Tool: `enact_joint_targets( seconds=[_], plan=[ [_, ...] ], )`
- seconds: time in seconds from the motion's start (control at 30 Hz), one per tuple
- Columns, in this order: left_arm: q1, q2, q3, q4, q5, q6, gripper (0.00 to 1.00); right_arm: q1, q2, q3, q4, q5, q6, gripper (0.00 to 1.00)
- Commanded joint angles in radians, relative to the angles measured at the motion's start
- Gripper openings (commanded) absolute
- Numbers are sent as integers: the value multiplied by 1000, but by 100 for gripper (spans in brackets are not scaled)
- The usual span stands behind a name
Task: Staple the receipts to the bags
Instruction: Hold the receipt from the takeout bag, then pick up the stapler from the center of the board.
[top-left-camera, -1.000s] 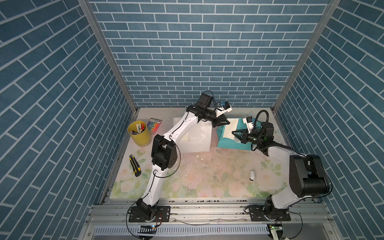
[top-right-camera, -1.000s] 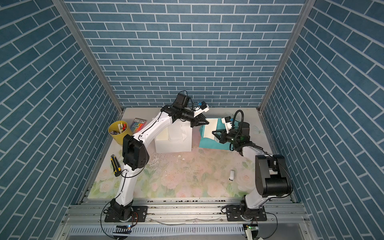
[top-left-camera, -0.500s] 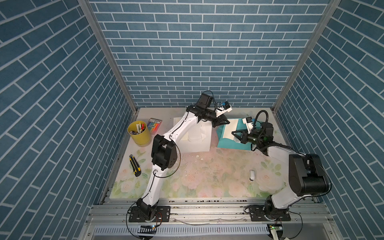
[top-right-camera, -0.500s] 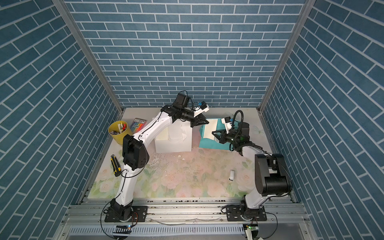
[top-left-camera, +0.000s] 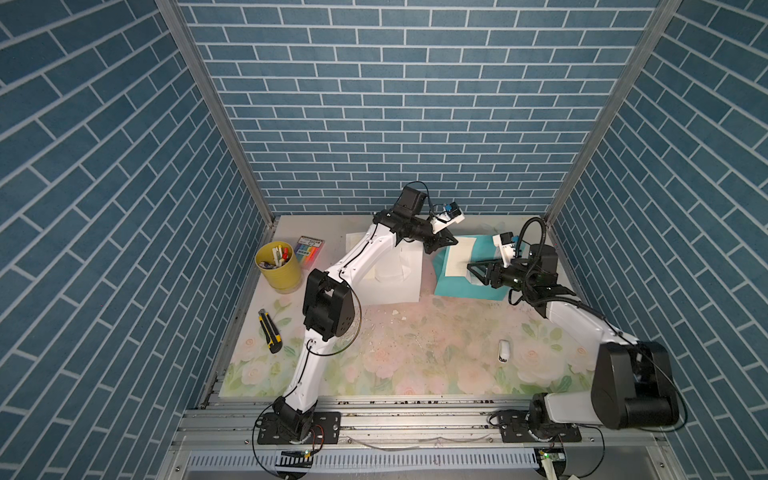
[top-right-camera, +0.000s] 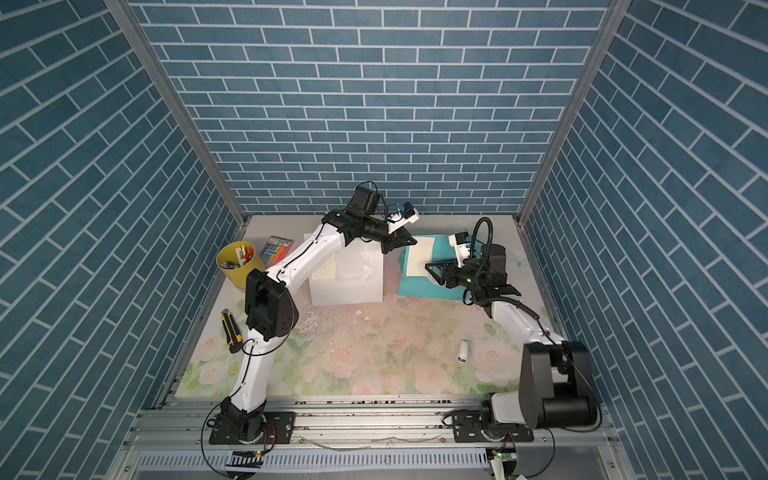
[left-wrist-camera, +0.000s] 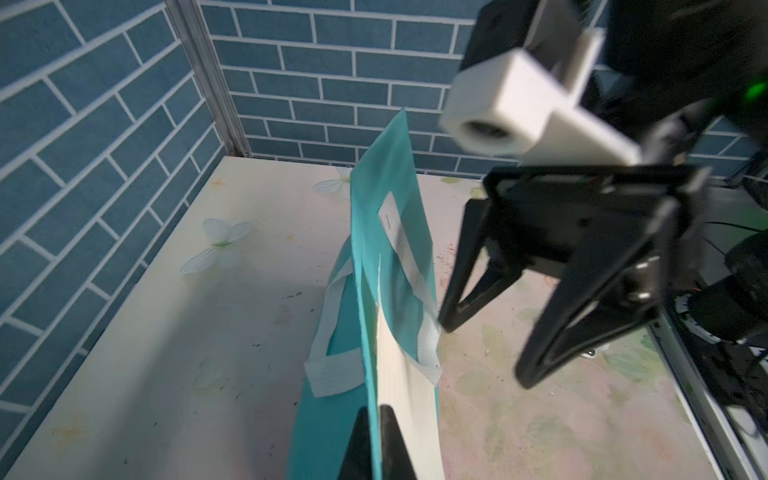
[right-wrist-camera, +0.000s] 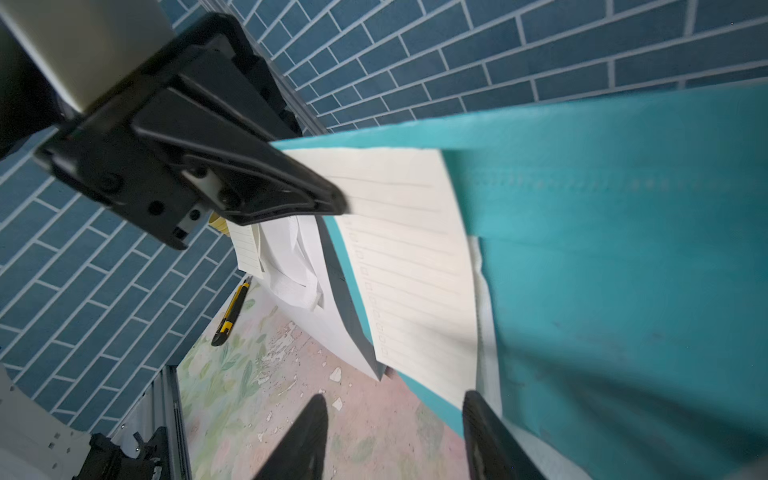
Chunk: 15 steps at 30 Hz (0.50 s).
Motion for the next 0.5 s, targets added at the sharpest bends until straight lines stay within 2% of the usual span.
enact_joint_targets(
  seconds=[0.0, 0.07, 0.17, 0.27, 0.47],
  plan=[
    [-18, -28, -38, 3, -156, 1, 0, 17, -132, 21, -365, 295, -29, 56],
    [-24, -49, -73, 44, -201, -25, 0, 23, -198, 27, -537, 469, 54, 58],
    [-40, -79, -123, 88, -239, -36, 0, 28, -254, 27, -756, 615, 195, 60],
    [-50, -102, -157, 120, -244, -50, 0, 41, -266, 37, -927, 659, 266, 62],
    [-58, -138, -216, 166, -216, -73, 0, 66, -180, 67, -1118, 672, 282, 62]
  ],
)
